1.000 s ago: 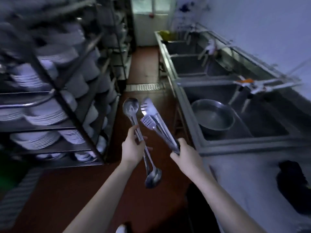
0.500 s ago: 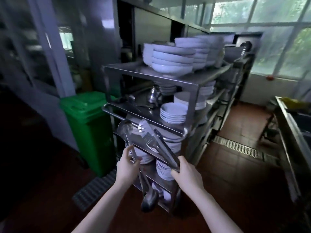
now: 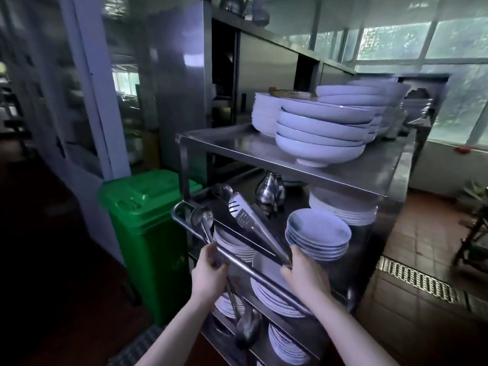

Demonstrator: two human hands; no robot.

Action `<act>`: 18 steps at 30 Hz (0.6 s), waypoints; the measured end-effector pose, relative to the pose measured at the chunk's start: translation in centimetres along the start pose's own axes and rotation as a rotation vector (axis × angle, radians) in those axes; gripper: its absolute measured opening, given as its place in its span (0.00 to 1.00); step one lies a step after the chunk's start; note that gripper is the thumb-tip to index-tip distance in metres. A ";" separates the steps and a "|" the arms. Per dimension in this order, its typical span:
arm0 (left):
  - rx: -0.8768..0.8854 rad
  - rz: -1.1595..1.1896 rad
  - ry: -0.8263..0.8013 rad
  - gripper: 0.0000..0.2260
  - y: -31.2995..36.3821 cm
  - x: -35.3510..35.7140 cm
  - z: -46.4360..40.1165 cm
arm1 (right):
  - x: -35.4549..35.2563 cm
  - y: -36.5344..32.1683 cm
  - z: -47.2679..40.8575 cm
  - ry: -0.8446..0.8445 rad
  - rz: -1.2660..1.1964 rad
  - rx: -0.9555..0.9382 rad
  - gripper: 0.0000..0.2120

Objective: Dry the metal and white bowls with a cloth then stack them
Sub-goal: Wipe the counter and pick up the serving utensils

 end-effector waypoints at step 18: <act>-0.141 0.161 0.008 0.21 0.1 5.9 -22.4 | 8.4 -1.7 -22.8 -0.129 0.108 0.059 0.11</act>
Point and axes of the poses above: each hand's wrist, its own z-axis away from the middle knuckle, its own x-axis out of the palm, y = z × x, the point moved 3 cm from there along -z, towards the middle knuckle
